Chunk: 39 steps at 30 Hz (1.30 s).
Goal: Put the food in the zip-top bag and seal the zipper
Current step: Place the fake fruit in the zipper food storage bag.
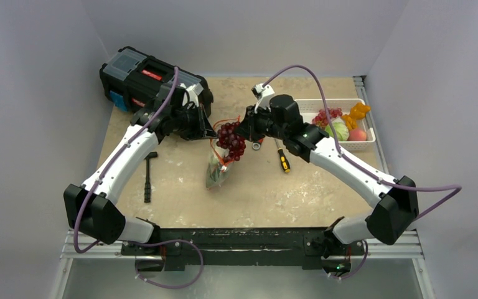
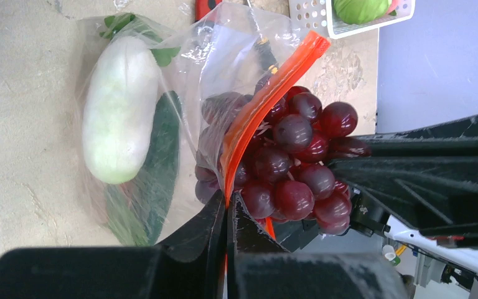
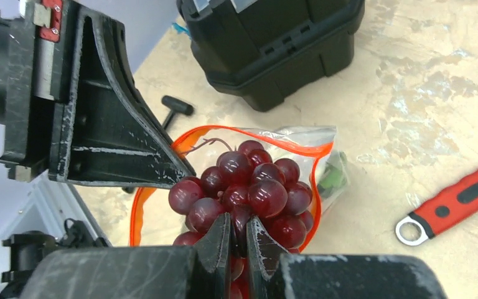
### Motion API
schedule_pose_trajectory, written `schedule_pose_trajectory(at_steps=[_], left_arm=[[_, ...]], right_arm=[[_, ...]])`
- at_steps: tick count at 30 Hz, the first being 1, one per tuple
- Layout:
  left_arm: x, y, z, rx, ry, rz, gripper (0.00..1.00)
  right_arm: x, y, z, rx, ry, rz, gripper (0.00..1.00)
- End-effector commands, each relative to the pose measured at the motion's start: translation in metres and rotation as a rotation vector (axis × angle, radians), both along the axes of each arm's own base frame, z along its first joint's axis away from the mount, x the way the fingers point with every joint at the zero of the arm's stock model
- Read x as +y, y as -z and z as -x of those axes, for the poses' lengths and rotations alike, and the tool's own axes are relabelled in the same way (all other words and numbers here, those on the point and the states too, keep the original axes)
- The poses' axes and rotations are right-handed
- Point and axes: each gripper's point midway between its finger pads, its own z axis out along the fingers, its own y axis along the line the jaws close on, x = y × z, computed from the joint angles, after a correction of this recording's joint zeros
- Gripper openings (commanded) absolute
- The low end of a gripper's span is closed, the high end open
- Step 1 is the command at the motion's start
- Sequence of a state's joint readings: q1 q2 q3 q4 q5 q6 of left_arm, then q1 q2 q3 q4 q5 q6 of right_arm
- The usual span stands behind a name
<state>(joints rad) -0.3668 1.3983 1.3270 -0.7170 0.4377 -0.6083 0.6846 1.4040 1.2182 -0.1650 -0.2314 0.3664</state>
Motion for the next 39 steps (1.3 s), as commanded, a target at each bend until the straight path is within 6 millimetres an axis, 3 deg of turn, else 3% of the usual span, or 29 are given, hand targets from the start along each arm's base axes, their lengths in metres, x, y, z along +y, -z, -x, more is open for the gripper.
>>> schedule_pose_trajectory(at_steps=[1, 10, 15, 17, 19, 22, 25, 29, 33, 39], left_arm=[[-0.006, -0.022, -0.004, -0.085, 0.02, 0.045, 0.0], [-0.013, -0.02, -0.002, -0.063, 0.052, 0.075, 0.0], [-0.014, -0.02, -0.002, -0.056, 0.057, 0.082, 0.0], [-0.014, -0.02, -0.002, -0.058, 0.057, 0.082, 0.0], [-0.014, -0.021, -0.002, -0.06, 0.056, 0.08, 0.0], [-0.014, -0.021, -0.002, -0.06, 0.057, 0.082, 0.0], [-0.014, -0.023, -0.001, -0.065, 0.059, 0.084, 0.0], [-0.013, -0.025, -0.001, -0.072, 0.056, 0.084, 0.0], [-0.013, -0.026, 0.0, -0.078, 0.057, 0.082, 0.0], [-0.015, -0.025, 0.0, -0.068, 0.066, 0.092, 0.0]], right_arm=[[0.008, -0.015, 0.004, -0.037, 0.072, 0.084, 0.0], [0.055, -0.032, 0.024, -0.118, -0.131, 0.087, 0.0], [0.067, -0.082, 0.021, -0.16, -0.083, -0.142, 0.0], [0.067, -0.091, 0.016, -0.129, -0.019, -0.238, 0.0], [0.062, -0.086, 0.004, -0.084, 0.082, -0.271, 0.0], [0.06, -0.057, 0.003, 0.017, 0.148, -0.311, 0.0], [0.049, -0.02, -0.003, 0.041, 0.216, -0.214, 0.0], [0.039, 0.005, -0.003, 0.007, 0.232, -0.105, 0.0], [0.025, 0.021, -0.009, -0.022, 0.285, -0.011, 0.0], [0.031, 0.016, -0.026, 0.034, 0.389, -0.028, 0.0]])
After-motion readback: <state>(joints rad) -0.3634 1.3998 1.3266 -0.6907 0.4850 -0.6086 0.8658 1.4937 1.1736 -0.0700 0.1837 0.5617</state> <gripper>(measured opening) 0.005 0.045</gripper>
